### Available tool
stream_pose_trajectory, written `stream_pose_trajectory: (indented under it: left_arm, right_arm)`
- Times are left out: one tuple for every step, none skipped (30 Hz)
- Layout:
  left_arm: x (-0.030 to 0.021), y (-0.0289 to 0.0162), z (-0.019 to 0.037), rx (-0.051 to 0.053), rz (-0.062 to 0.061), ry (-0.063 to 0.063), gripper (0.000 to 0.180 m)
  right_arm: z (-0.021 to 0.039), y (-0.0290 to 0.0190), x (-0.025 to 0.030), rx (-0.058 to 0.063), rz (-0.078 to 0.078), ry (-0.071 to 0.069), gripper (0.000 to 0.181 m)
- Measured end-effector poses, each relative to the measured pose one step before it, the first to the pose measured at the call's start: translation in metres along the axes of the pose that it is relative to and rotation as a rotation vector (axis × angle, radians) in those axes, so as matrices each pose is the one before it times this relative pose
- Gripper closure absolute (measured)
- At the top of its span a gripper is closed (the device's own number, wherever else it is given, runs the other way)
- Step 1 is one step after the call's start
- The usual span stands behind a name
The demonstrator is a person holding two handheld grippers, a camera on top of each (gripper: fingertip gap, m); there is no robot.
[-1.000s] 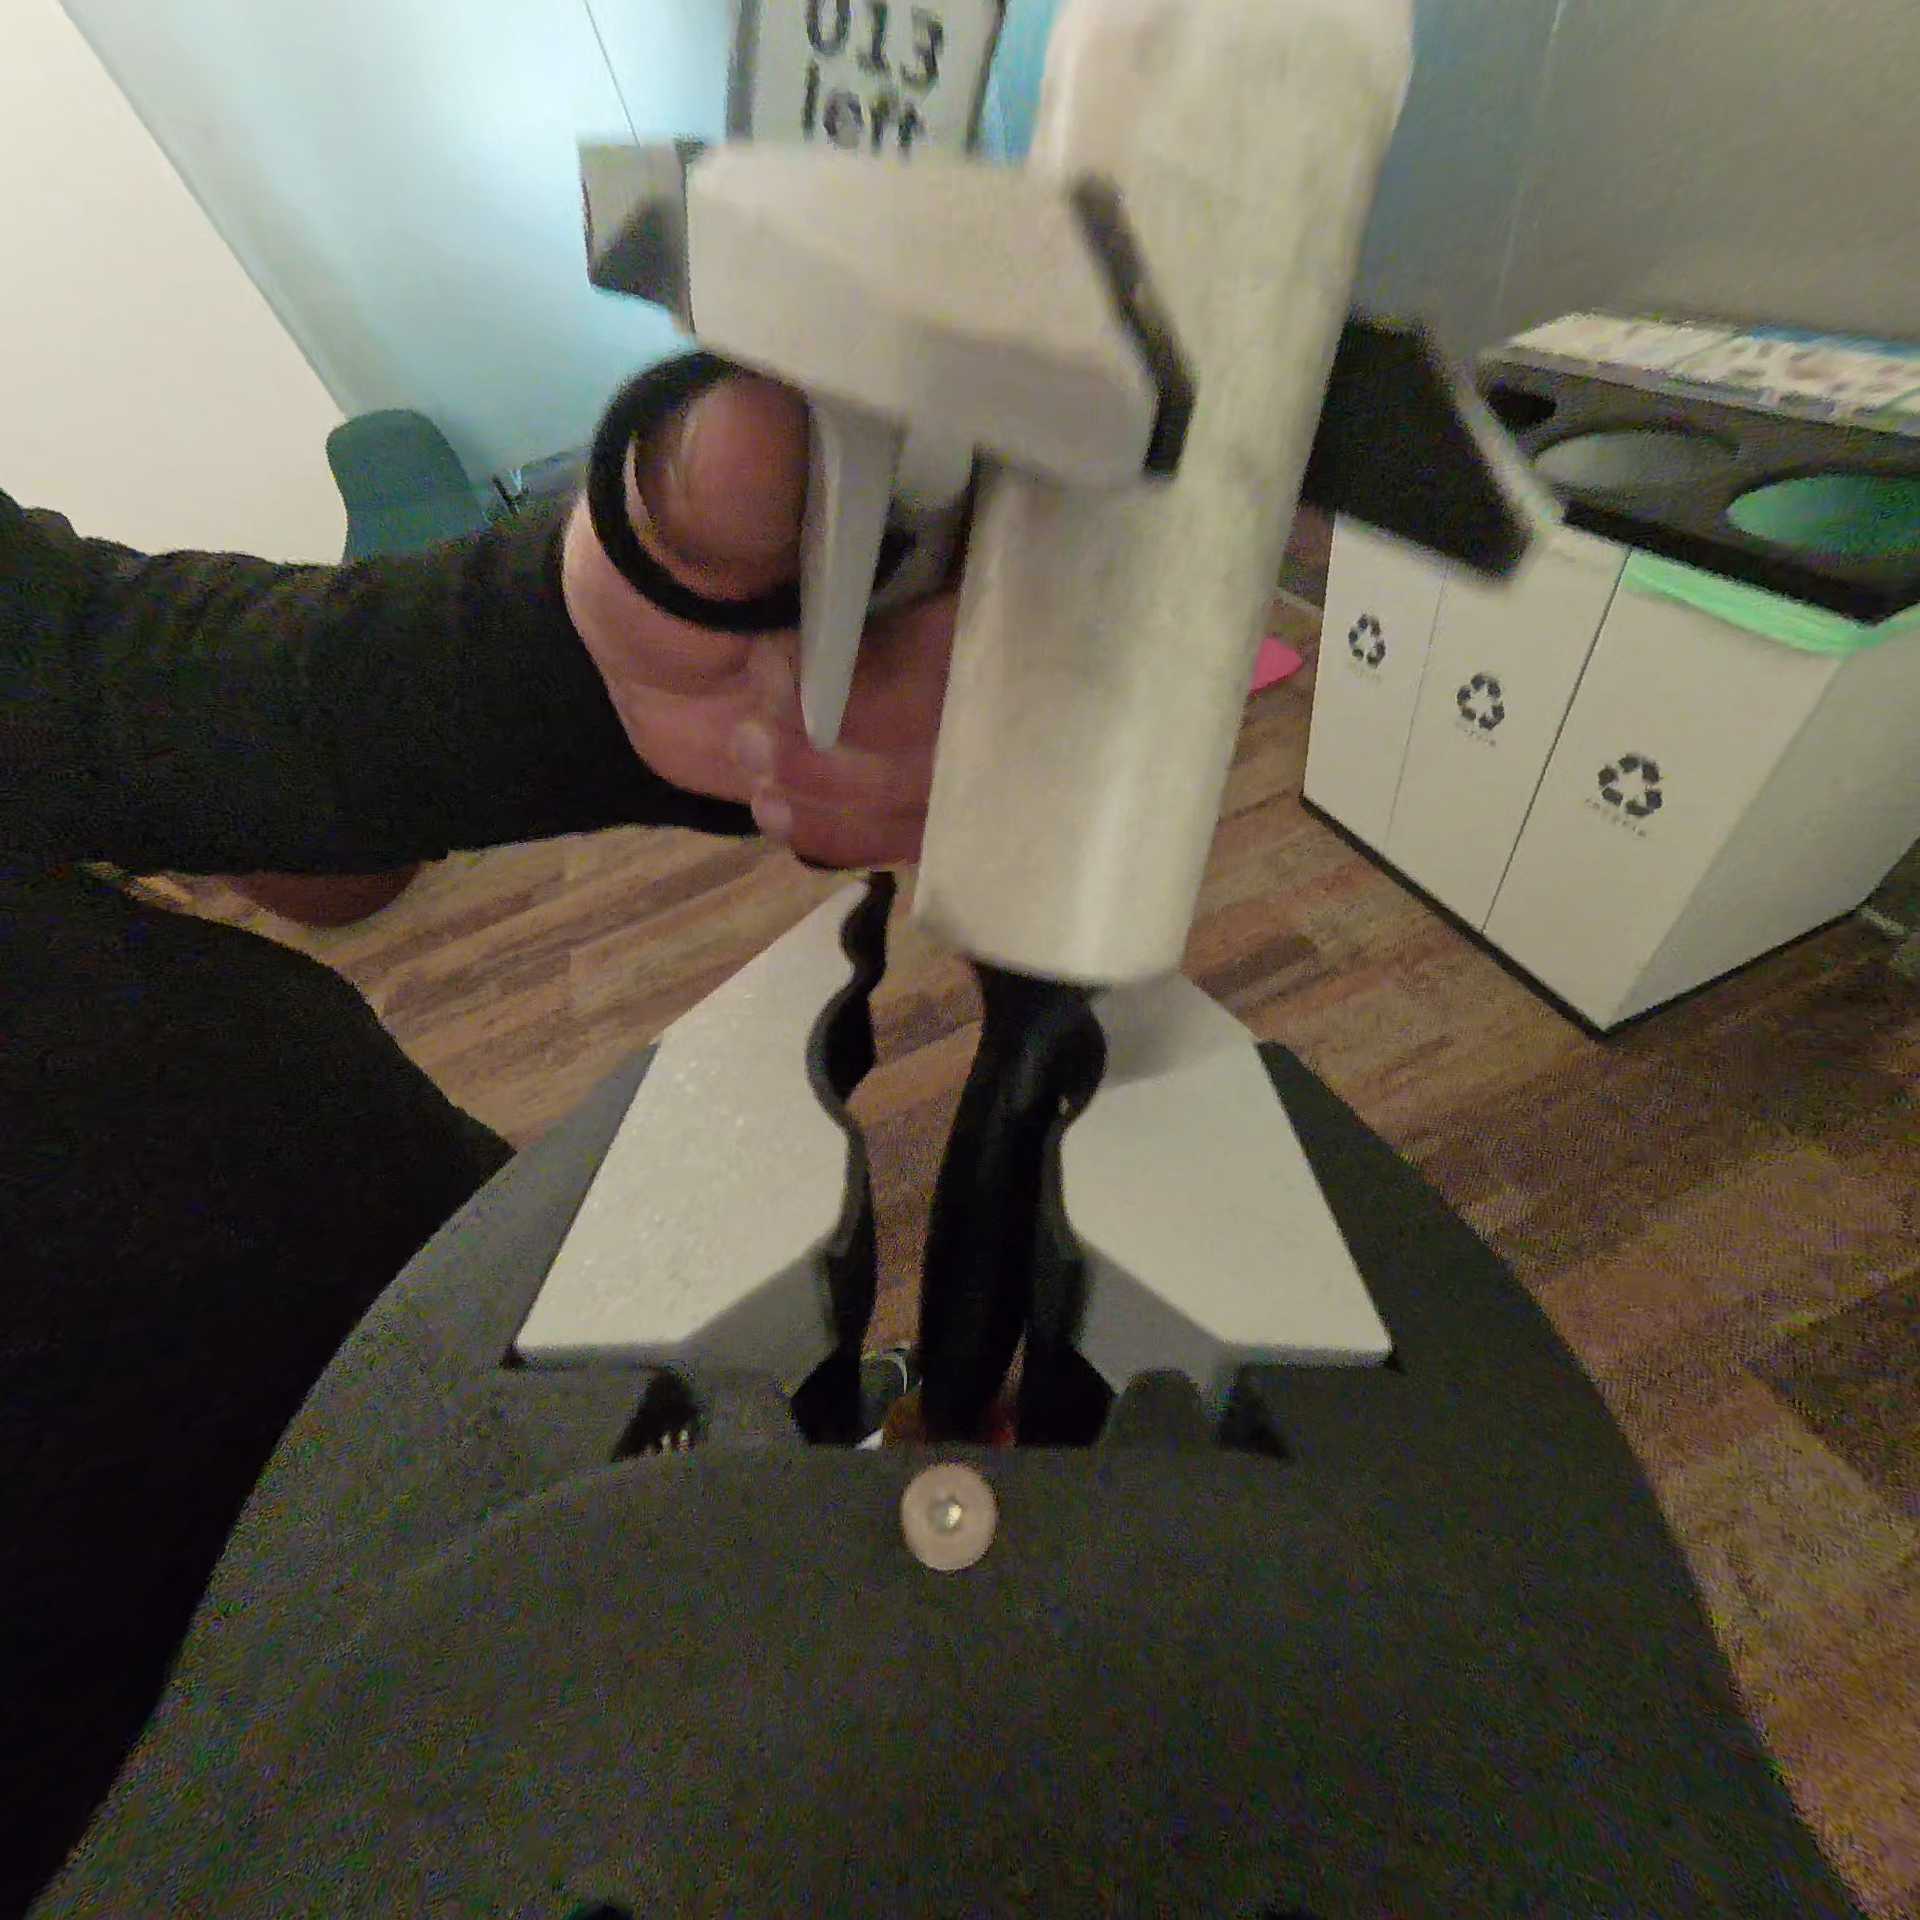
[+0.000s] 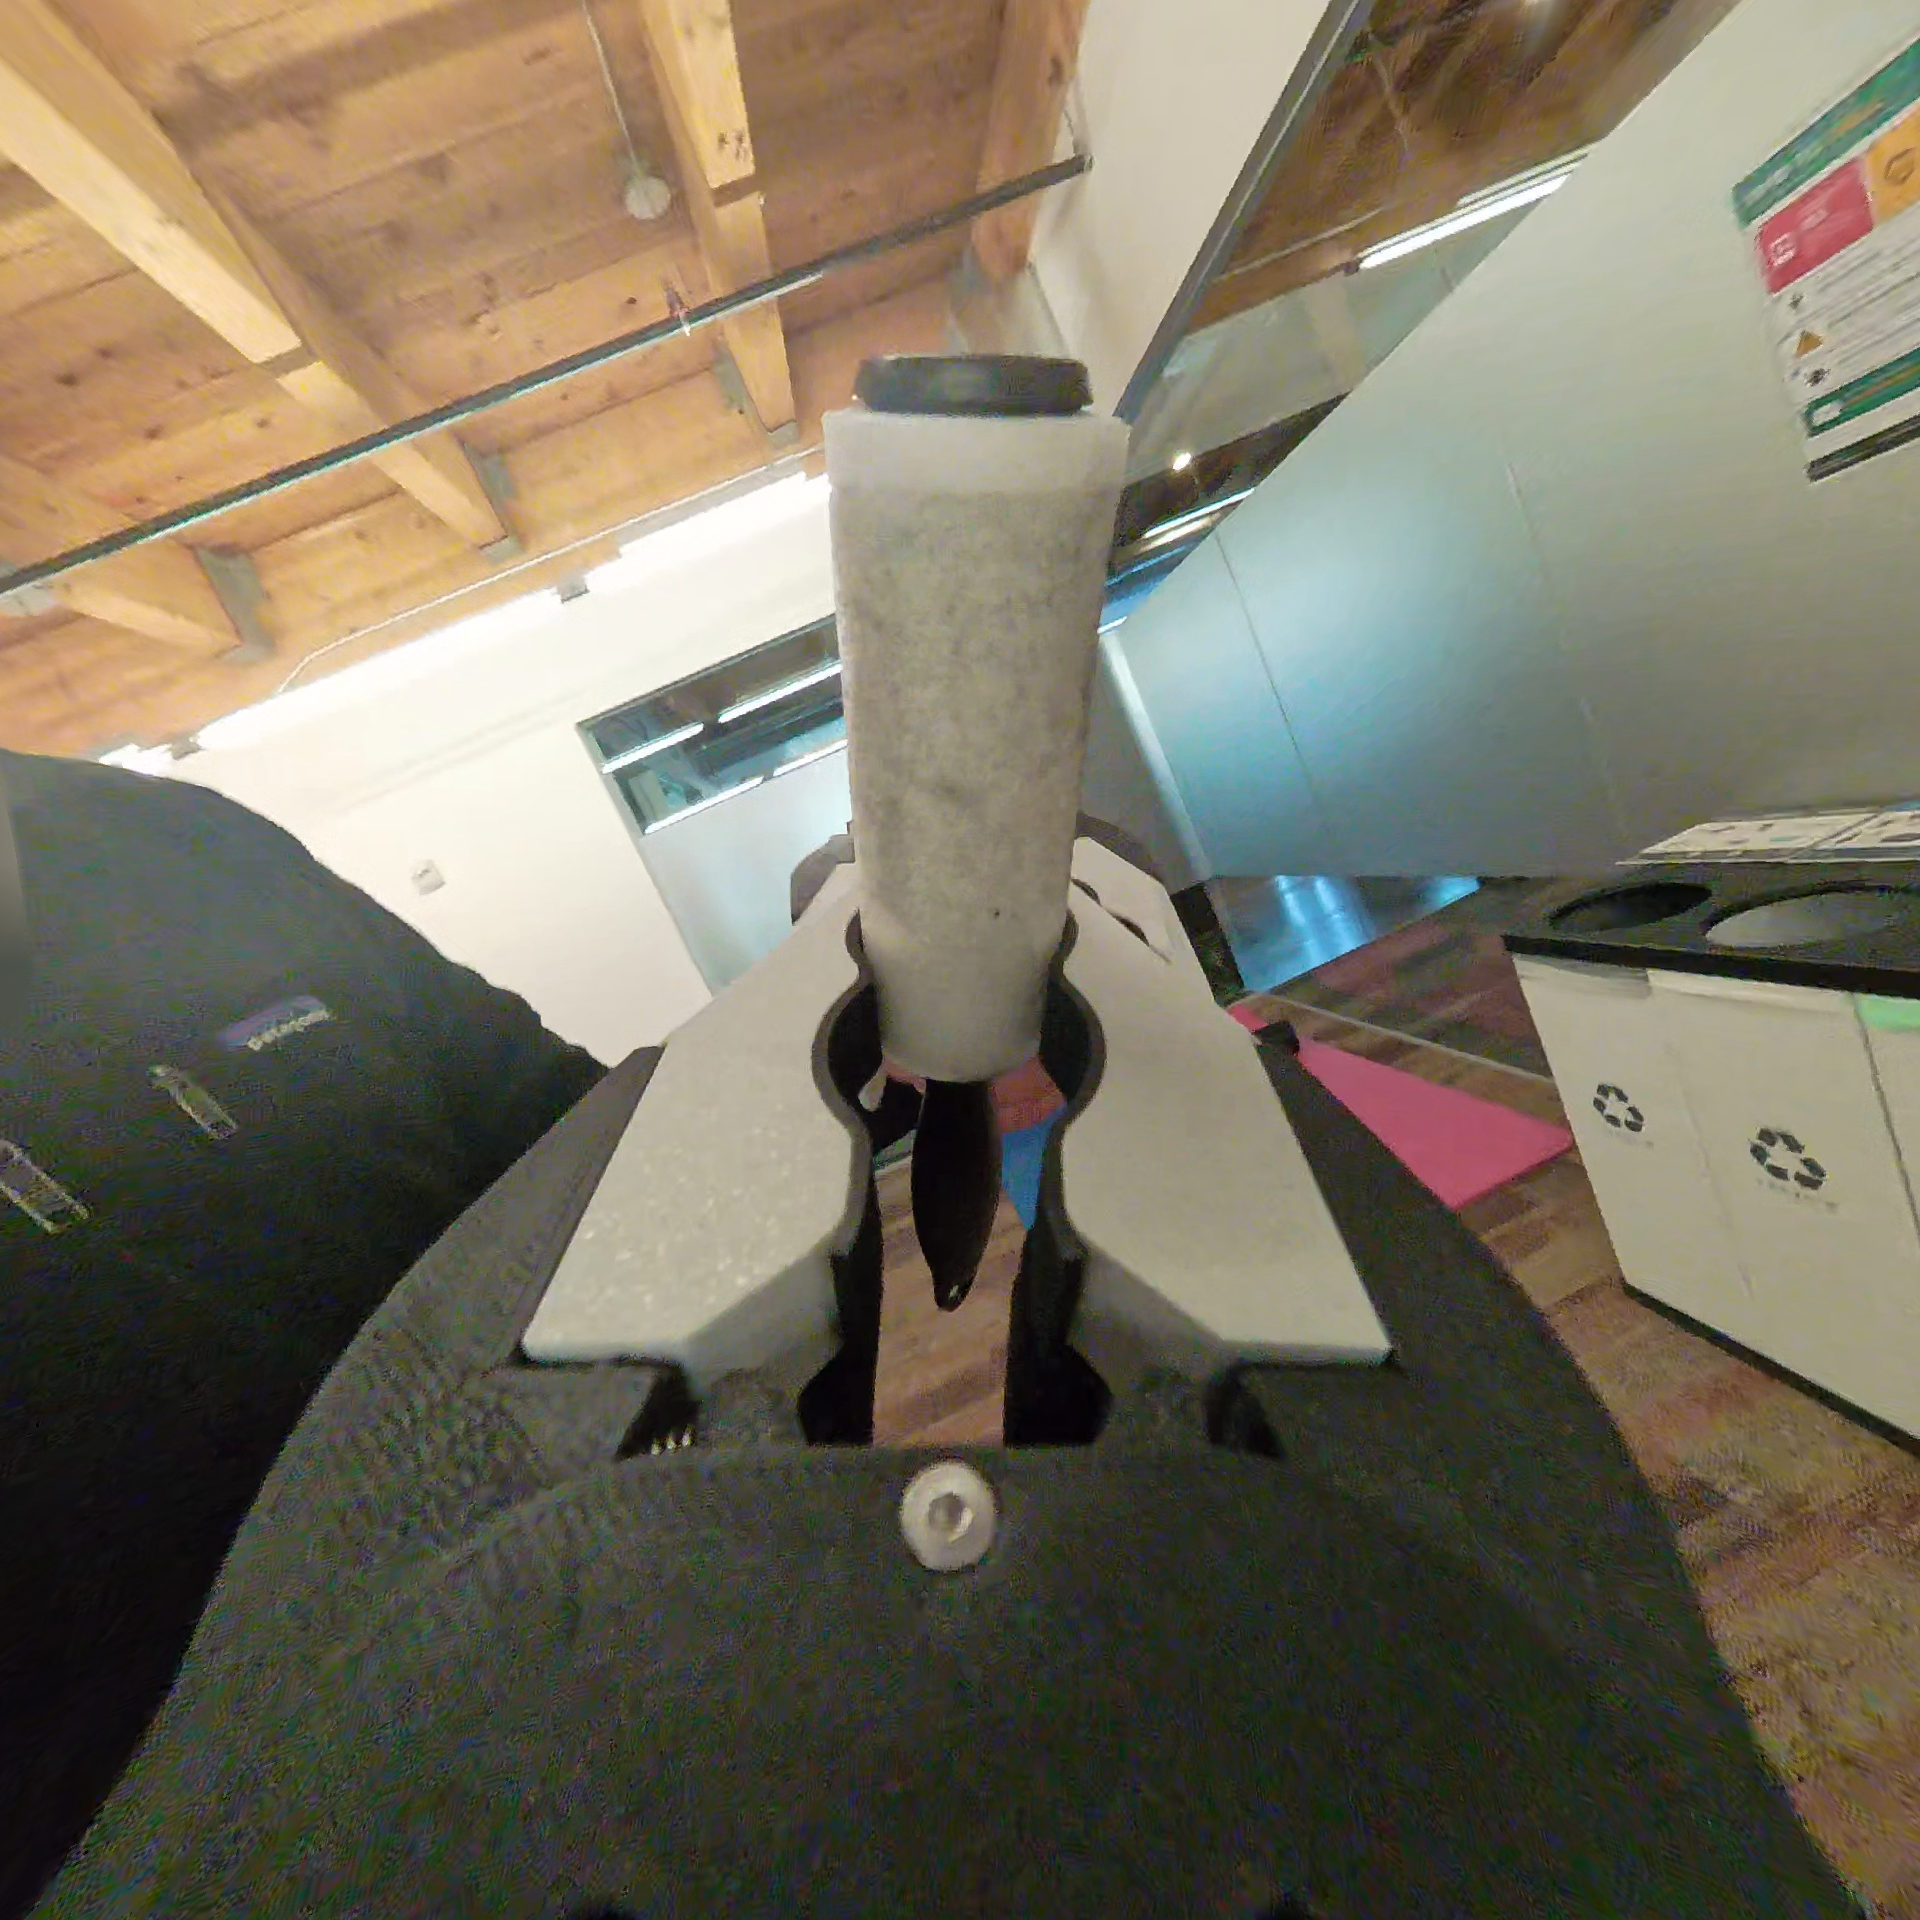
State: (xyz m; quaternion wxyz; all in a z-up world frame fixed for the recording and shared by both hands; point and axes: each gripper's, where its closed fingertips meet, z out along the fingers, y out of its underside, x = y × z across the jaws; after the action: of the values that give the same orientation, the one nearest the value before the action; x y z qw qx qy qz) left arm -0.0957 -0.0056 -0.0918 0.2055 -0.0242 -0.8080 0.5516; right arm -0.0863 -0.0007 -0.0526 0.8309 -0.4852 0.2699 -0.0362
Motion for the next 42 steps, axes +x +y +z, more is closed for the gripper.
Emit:
stream_pose_trajectory:
  left_arm:
    - [0.00002, 0.00874, 0.00598, -0.0170, -0.0144, 0.0076, 0.107]
    - [0.00021, 0.00512, 0.00606, 0.0002, -0.0170, 0.0098, 0.113]
    - [0.00207, 0.00364, 0.00534, 0.0032, -0.0125, 0.0197, 0.122]
    - [0.00283, 0.00164, 0.00421, 0.0117, -0.0062, 0.0218, 0.133]
    - [0.00150, 0.00151, 0.00287, 0.0094, -0.0037, 0.0119, 0.142]
    - [0.00252, 0.00072, 0.00088, 0.0128, 0.0044, 0.0178, 0.160]
    - [0.00142, -0.00030, -0.00113, 0.0162, 0.0009, 0.0148, 0.165]
    - [-0.00195, 0.00124, -0.00197, 0.0022, -0.0081, -0.0027, 0.165]
    - [-0.00087, 0.00176, -0.00246, -0.0036, 0.0038, -0.0005, 0.165]
    - [-0.00203, 0.00171, -0.00240, -0.0079, 0.0151, -0.0130, 0.165]
    - [-0.00167, 0.00142, -0.00203, -0.0119, 0.0078, -0.0118, 0.165]
    - [0.00174, 0.00046, -0.00200, -0.0108, -0.0003, 0.0135, 0.165]
    - [0.00290, -0.00046, -0.00217, -0.0052, 0.0017, 0.0206, 0.165]
    - [0.00013, 0.00137, -0.00217, -0.0160, 0.0040, 0.0017, 0.166]
    - [-0.00161, 0.00155, -0.00215, -0.0105, 0.0025, -0.0080, 0.166]
    - [0.00392, -0.00109, -0.00230, 0.0101, -0.0191, 0.0329, 0.166]
    - [0.00413, 0.00009, -0.00203, 0.0060, -0.0118, 0.0309, 0.166]
    - [-0.00068, 0.00337, -0.00144, -0.0144, 0.0038, -0.0046, 0.166]
    - [-0.00001, 0.00419, -0.00113, -0.0158, 0.0007, 0.0049, 0.166]
    - [0.00187, 0.00231, -0.00058, -0.0016, -0.0046, 0.0199, 0.166]
    - [-0.00011, 0.00024, -0.00035, 0.0091, 0.0026, 0.0014, 0.166]
    - [0.00087, 0.00038, 0.00001, 0.0032, 0.0000, 0.0068, 0.166]
    - [0.00214, 0.00039, 0.00052, -0.0001, 0.0067, 0.0122, 0.166]
    - [-0.00003, 0.00182, 0.00077, -0.0081, 0.0139, -0.0013, 0.166]
    - [-0.00216, 0.00198, 0.00027, -0.0066, 0.0059, -0.0114, 0.165]
    - [-0.00230, 0.00093, -0.00080, 0.0049, 0.0059, -0.0100, 0.165]
    - [-0.00342, -0.00130, -0.00207, 0.0190, -0.0049, -0.0131, 0.165]
    - [-0.00670, -0.00019, -0.00233, 0.0057, -0.0044, -0.0375, 0.153]
    - [-0.00392, 0.00316, -0.00125, -0.0213, 0.0059, -0.0268, 0.129]
    - [0.00081, 0.00289, -0.00059, -0.0226, 0.0102, -0.0028, 0.114]
    - [0.00036, 0.00086, -0.00024, -0.0133, 0.0226, -0.0150, 0.110]
    - [0.00050, 0.00143, 0.00049, -0.0213, 0.0296, -0.0170, 0.103]
    - [0.00000, 0.00175, 0.00080, -0.0246, 0.0283, -0.0156, 0.103]
    - [-0.00213, 0.00139, 0.00077, -0.0228, 0.0229, -0.0241, 0.106]
    - [-0.00099, -0.00007, 0.00044, -0.0111, 0.0174, -0.0145, 0.111]
    - [0.00211, -0.00199, -0.00065, 0.0071, 0.0079, 0.0075, 0.124]
    - [0.00125, -0.00125, -0.00117, 0.0057, 0.0010, 0.0045, 0.137]
    - [-0.00318, -0.00015, -0.00138, 0.0031, 0.0027, -0.0254, 0.153]
    - [-0.00101, 0.00094, -0.00181, 0.0005, 0.0096, -0.0115, 0.162]
    - [0.00230, 0.00156, -0.00153, -0.0024, 0.0045, 0.0096, 0.169]
    - [0.00193, 0.00046, -0.00139, 0.0023, 0.0005, 0.0041, 0.169]
    - [0.00291, 0.00019, -0.00098, 0.0039, 0.0079, 0.0071, 0.179]
  right_arm:
    - [0.00404, 0.00294, -0.00081, -0.0207, -0.0079, -0.0094, 0.156]
    - [0.00455, 0.00273, 0.00031, -0.0169, -0.0067, -0.0034, 0.156]
    - [0.00448, 0.00162, -0.00046, -0.0073, -0.0057, -0.0095, 0.156]
    - [0.00381, 0.00074, -0.00032, -0.0020, -0.0049, -0.0105, 0.156]
    - [0.00269, -0.00051, 0.00181, 0.0064, -0.0080, 0.0058, 0.156]
    - [0.00208, -0.00085, 0.00192, 0.0072, -0.0031, 0.0039, 0.156]
    - [0.00207, 0.00025, 0.00081, 0.0000, 0.0062, -0.0091, 0.156]
    - [0.00196, 0.00167, 0.00127, -0.0090, 0.0073, -0.0062, 0.156]
    - [0.00162, 0.00243, 0.00115, -0.0151, -0.0008, -0.0035, 0.156]
    - [0.00092, 0.00198, 0.00124, -0.0171, -0.0086, 0.0046, 0.155]
    - [0.00051, 0.00187, 0.00162, -0.0229, -0.0119, 0.0122, 0.155]
    - [0.00049, 0.00128, -0.00066, -0.0257, -0.0062, -0.0029, 0.152]
    - [0.00000, -0.00121, 0.00066, -0.0131, 0.0032, 0.0051, 0.127]
    - [-0.00137, -0.00437, -0.00211, 0.0076, -0.0049, -0.0100, 0.123]
    - [-0.00138, -0.00040, -0.00907, -0.0191, -0.0081, -0.0511, 0.120]
    - [-0.00033, 0.00469, -0.00580, -0.0618, 0.0036, -0.0284, 0.119]
    - [-0.00107, -0.00104, -0.00114, -0.0286, 0.0013, 0.0054, 0.114]
    - [-0.00418, -0.01113, -0.00140, 0.0416, -0.0155, 0.0074, 0.117]
    - [-0.00621, -0.01516, 0.00001, 0.0720, -0.0238, 0.0143, 0.119]
    - [-0.00423, -0.00953, 0.00228, 0.0399, -0.0170, 0.0186, 0.123]
    - [-0.00023, 0.00131, 0.00312, -0.0209, 0.0023, 0.0097, 0.132]
    - [0.00273, 0.00769, 0.00114, -0.0504, 0.0191, -0.0120, 0.139]
    - [0.00400, 0.00639, -0.00307, -0.0311, 0.0153, -0.0376, 0.151]
    - [0.00324, 0.00173, -0.00184, 0.0035, 0.0038, -0.0193, 0.152]
    - [0.00233, 0.00061, 0.00162, 0.0042, 0.0004, 0.0126, 0.152]
    - [0.00208, 0.00047, 0.00189, -0.0005, -0.0071, 0.0190, 0.153]
    - [0.00212, -0.00040, 0.00139, 0.0061, -0.0143, 0.0180, 0.152]
    - [0.00259, 0.00056, 0.00035, -0.0011, -0.0173, 0.0123, 0.153]
    - [0.00298, 0.00130, 0.00008, -0.0082, -0.0151, 0.0085, 0.152]
    - [0.00353, 0.00120, 0.00093, -0.0093, -0.0078, 0.0098, 0.152]
    - [0.00451, 0.00133, -0.00025, -0.0103, -0.0039, 0.0005, 0.153]
    - [0.00579, 0.00181, -0.00198, -0.0152, -0.0030, -0.0116, 0.153]
    - [0.00674, 0.00257, -0.00101, -0.0195, -0.0052, -0.0044, 0.153]
    - [0.00741, 0.00324, -0.00133, -0.0250, -0.0090, -0.0042, 0.153]
    - [0.00750, 0.00338, -0.00188, -0.0281, -0.0107, -0.0068, 0.153]
    - [0.00667, 0.00141, -0.00116, -0.0168, -0.0116, -0.0015, 0.153]
    - [0.00544, -0.00036, -0.00120, -0.0017, -0.0067, -0.0034, 0.153]
    - [0.00491, -0.00037, -0.00104, 0.0023, -0.0042, -0.0026, 0.152]
    - [0.00411, 0.00045, 0.00015, 0.0016, -0.0077, 0.0074, 0.152]
    - [0.00353, 0.00080, 0.00018, 0.0049, -0.0007, 0.0043, 0.152]
    - [0.00332, 0.00066, -0.00122, 0.0090, 0.0075, -0.0089, 0.152]
    - [0.00298, 0.00127, -0.00056, 0.0076, 0.0050, -0.0052, 0.152]
